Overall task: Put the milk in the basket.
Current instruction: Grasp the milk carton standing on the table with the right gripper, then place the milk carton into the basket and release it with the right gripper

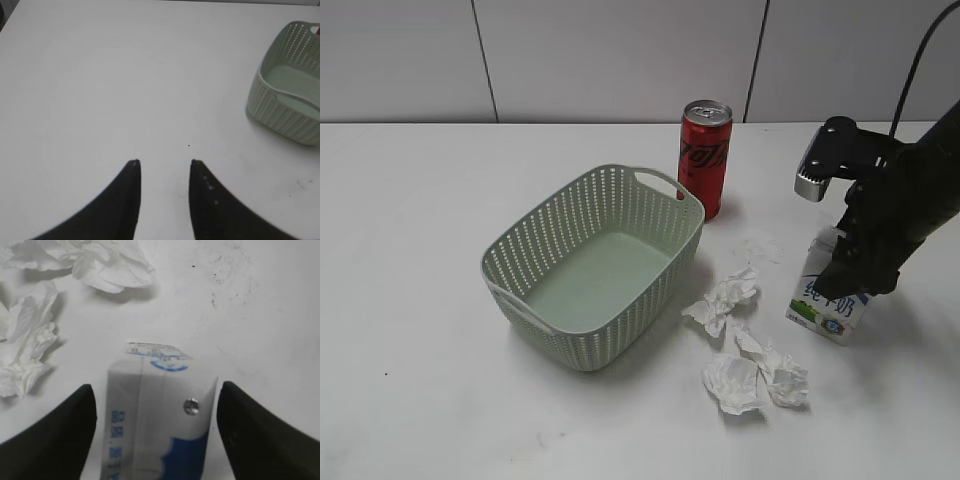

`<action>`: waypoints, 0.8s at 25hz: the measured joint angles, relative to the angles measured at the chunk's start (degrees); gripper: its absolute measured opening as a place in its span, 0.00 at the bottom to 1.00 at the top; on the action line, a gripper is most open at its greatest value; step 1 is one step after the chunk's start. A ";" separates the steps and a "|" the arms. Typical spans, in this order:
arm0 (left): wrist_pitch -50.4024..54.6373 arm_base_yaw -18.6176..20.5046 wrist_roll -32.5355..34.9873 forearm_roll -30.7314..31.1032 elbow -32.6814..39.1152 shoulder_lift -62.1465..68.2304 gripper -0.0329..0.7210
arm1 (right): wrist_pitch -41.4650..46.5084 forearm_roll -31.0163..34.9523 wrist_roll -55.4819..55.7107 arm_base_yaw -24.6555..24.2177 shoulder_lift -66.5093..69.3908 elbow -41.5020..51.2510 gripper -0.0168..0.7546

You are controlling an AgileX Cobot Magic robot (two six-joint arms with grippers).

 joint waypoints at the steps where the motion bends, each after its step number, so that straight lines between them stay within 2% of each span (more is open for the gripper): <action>1: 0.00 0.00 0.00 0.00 0.00 0.00 0.36 | 0.00 0.00 0.00 0.00 0.28 0.00 0.78; 4: 0.00 0.00 0.00 0.00 0.00 0.00 0.36 | 0.00 0.00 0.00 0.00 0.39 0.00 0.67; 7: 0.00 0.00 0.00 0.00 0.00 0.00 0.36 | 0.08 0.00 0.80 0.05 0.39 0.00 0.46; 12: 0.00 0.00 0.00 0.00 0.00 0.00 0.36 | 0.25 -0.34 1.72 0.05 0.24 0.00 0.46; 15: 0.00 0.00 0.00 0.00 0.00 0.00 0.36 | 1.16 -2.68 1.94 0.59 -1.28 -0.14 0.46; 20: 0.00 0.00 0.00 0.00 0.00 0.00 0.36 | 3.36 -6.48 1.94 5.99 -5.80 -5.06 0.46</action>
